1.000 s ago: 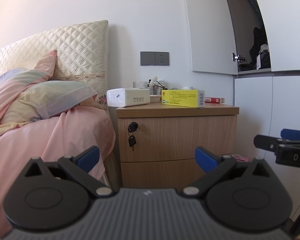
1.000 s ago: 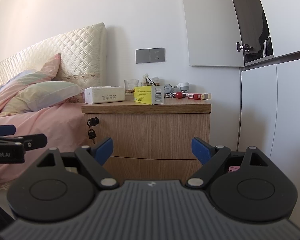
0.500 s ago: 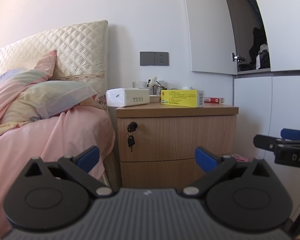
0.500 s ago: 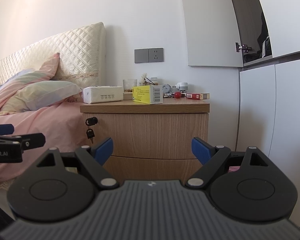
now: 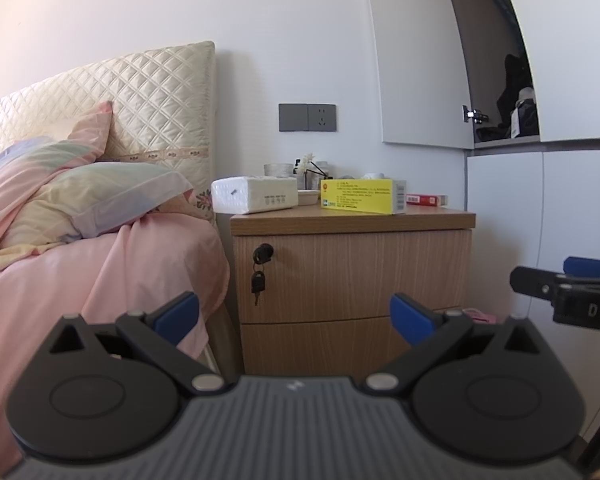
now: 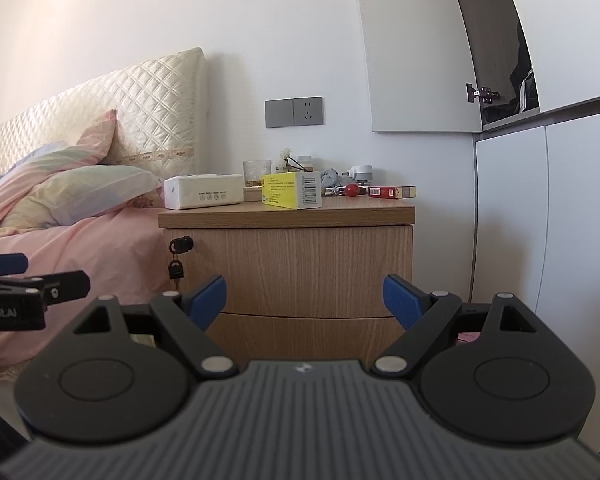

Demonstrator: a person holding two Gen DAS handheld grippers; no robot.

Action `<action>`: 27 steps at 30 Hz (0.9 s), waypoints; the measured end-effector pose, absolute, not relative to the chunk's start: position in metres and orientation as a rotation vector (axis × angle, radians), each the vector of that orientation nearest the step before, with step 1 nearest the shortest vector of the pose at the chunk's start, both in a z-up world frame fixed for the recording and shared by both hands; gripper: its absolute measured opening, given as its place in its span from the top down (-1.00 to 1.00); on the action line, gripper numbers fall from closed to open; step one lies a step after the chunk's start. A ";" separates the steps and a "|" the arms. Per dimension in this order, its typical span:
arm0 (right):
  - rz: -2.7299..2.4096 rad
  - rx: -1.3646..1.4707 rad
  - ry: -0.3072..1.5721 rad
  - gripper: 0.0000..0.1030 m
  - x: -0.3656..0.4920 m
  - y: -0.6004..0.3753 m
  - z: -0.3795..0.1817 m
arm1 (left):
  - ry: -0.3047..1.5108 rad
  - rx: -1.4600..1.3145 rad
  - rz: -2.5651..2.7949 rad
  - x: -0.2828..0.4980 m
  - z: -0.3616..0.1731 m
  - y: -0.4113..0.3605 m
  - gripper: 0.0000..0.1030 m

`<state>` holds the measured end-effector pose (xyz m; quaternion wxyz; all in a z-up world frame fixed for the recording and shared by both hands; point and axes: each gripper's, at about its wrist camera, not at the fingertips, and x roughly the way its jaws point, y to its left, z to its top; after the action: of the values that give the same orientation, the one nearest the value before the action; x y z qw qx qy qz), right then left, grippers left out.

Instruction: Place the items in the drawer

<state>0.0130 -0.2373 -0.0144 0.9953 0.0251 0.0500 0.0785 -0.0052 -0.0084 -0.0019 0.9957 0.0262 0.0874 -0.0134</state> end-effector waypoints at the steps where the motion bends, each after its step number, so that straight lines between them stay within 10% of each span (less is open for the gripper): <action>1: 0.157 0.051 0.100 -0.69 0.013 -0.238 -0.014 | 0.175 0.052 -0.027 -0.005 -0.002 -0.008 -0.99; 27: 0.194 0.107 -0.001 -0.69 0.027 -0.256 0.029 | 0.116 0.041 -0.006 0.012 0.013 -0.013 -0.99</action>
<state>0.0275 -0.2563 0.0289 0.9939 0.0536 -0.0003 0.0967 0.0124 -0.0135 0.0131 0.9981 0.0205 0.0581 -0.0030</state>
